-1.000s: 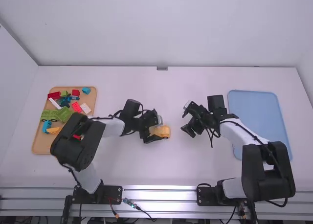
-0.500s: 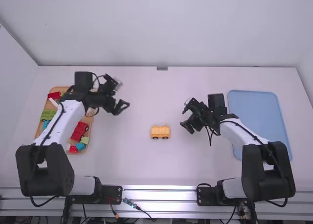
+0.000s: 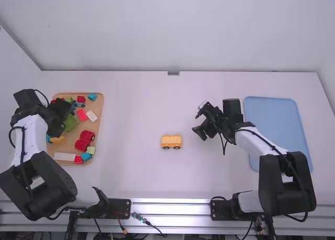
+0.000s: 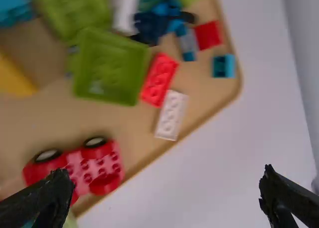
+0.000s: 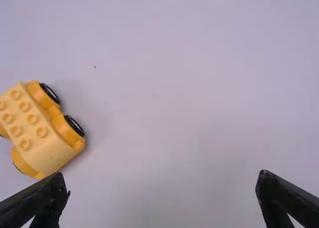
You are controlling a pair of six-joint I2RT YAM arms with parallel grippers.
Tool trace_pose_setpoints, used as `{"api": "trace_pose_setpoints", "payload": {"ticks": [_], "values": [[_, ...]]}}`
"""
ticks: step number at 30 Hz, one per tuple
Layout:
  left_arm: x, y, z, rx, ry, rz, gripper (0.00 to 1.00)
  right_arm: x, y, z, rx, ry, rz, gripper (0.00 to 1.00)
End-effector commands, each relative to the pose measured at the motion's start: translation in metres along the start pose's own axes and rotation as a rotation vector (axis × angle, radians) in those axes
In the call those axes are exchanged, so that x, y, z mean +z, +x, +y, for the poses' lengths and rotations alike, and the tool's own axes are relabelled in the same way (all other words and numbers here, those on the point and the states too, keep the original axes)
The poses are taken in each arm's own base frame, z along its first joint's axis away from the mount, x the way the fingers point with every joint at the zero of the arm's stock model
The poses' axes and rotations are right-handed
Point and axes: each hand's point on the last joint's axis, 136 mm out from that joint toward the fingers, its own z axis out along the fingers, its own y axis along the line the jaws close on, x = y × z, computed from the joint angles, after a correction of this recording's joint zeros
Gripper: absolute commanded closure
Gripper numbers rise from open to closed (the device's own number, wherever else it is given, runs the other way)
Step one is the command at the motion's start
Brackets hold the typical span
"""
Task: Assemble lego blocks to make yellow taxi
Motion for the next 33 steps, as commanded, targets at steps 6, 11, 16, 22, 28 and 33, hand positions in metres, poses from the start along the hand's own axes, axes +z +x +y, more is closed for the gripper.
{"api": "trace_pose_setpoints", "payload": {"ticks": [6, 11, 16, 22, 28, 33], "values": [[0.001, -0.016, 0.055, -0.292, -0.127, -0.069, 0.01, -0.004, -0.005, 0.001, -0.008, 0.004, -0.019, 0.01], [0.001, -0.025, 0.07, -0.285, -0.232, -0.091, 0.01, -0.004, -0.007, 0.0, -0.011, 0.008, -0.024, 0.01], [0.017, -0.028, 0.075, -0.266, -0.303, -0.012, 0.01, -0.004, -0.007, 0.0, -0.011, 0.007, -0.023, 0.01], [0.049, -0.03, 0.087, -0.288, -0.384, 0.077, 0.1, -0.004, -0.005, 0.0, -0.009, 0.01, -0.017, 0.01], [0.069, -0.025, 0.1, -0.317, -0.417, 0.083, 0.22, -0.004, -0.005, -0.001, -0.009, 0.015, -0.014, 0.01], [0.07, -0.024, 0.119, -0.361, -0.492, 0.031, 0.24, -0.004, -0.004, -0.001, -0.008, 0.014, -0.012, 0.01]]}}
